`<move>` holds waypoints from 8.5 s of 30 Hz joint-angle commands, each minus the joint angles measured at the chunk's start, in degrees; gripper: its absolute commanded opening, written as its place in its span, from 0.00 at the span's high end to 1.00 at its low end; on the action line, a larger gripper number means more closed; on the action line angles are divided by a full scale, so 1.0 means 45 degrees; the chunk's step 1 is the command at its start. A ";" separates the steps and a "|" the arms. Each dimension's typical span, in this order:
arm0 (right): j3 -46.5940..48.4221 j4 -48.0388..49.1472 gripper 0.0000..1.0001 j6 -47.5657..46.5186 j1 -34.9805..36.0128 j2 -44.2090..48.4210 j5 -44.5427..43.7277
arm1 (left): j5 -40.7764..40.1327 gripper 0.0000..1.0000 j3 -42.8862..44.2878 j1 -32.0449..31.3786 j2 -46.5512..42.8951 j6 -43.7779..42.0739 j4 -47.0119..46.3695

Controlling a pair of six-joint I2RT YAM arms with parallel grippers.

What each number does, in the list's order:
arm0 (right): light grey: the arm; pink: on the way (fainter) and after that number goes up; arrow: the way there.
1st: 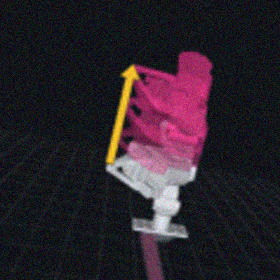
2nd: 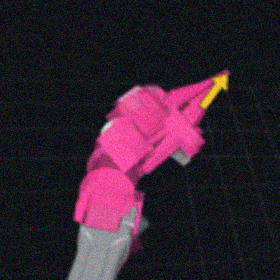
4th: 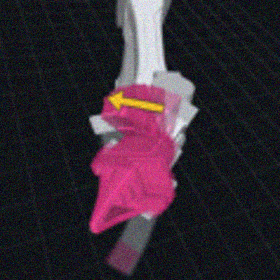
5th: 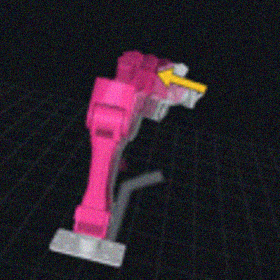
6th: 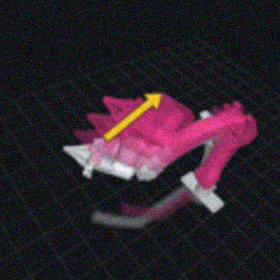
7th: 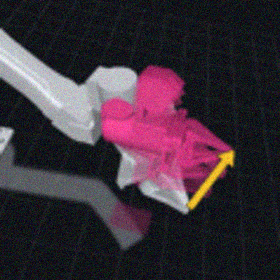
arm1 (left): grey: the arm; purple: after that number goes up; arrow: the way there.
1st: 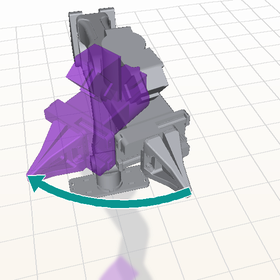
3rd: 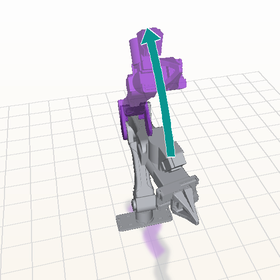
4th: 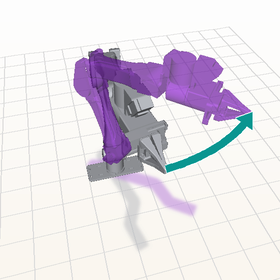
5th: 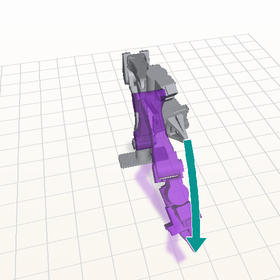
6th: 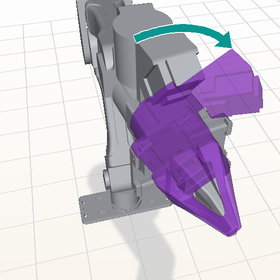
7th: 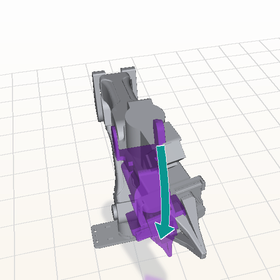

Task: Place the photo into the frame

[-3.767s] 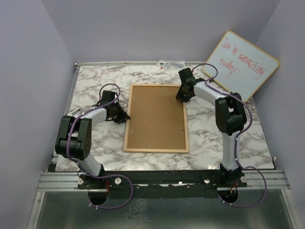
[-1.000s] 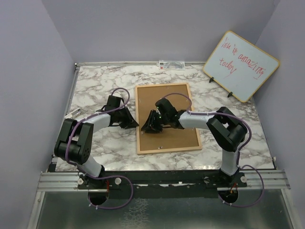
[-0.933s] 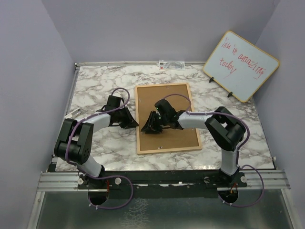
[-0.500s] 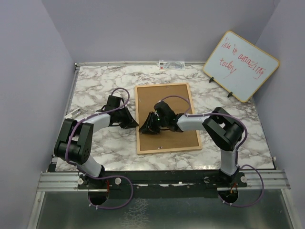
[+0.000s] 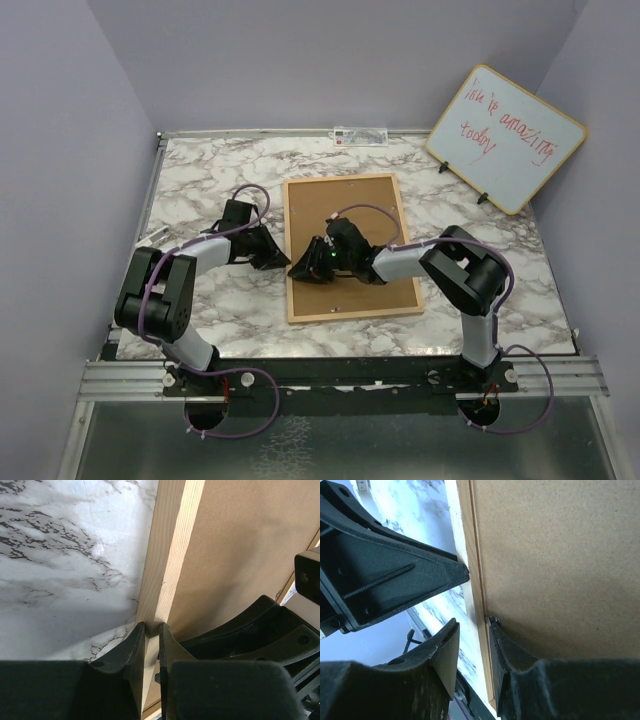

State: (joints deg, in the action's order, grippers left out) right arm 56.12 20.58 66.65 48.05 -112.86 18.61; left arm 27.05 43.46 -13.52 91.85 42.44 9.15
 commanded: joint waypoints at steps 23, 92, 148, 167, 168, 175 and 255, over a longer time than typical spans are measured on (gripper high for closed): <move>0.4876 -0.3602 0.57 -0.4549 -0.3249 -0.0623 -0.0738 | -0.1527 0.57 0.4001 0.0059 0.2814 -0.1193 0.1638; 0.6840 -0.4365 0.43 -0.6654 -0.5053 -0.1229 0.2948 | -0.2309 0.48 0.5505 0.0289 0.2975 -0.1717 0.3119; 0.0714 -1.0287 0.64 -1.0192 -0.1070 0.0614 0.4245 | -0.2835 0.71 0.0264 -0.1488 -0.0241 -0.1012 0.2587; 0.0933 -0.9456 0.63 -0.9575 -0.0614 0.0198 0.3470 | -0.2865 0.76 0.0365 -0.1488 -0.0055 -0.1168 0.2535; 0.0870 -0.9644 0.63 -0.9636 -0.0602 0.0263 0.3214 | -0.2883 0.76 0.0376 -0.1488 -0.0077 -0.1183 0.2532; 0.0835 -1.1133 0.63 -0.9975 -0.0613 0.0604 0.1578 | -0.3121 0.76 0.0416 -0.1454 -0.0060 -0.1292 0.2608; 0.0399 -1.2919 0.56 -0.4784 -0.4558 0.2734 -0.9147 | -0.3384 0.86 0.0633 -0.0924 0.0477 -0.1719 0.2365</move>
State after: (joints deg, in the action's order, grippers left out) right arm 61.19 -33.71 44.16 29.23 -98.56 -15.49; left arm 20.14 47.90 -18.76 92.20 33.80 20.18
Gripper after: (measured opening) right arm 0.444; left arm 0.223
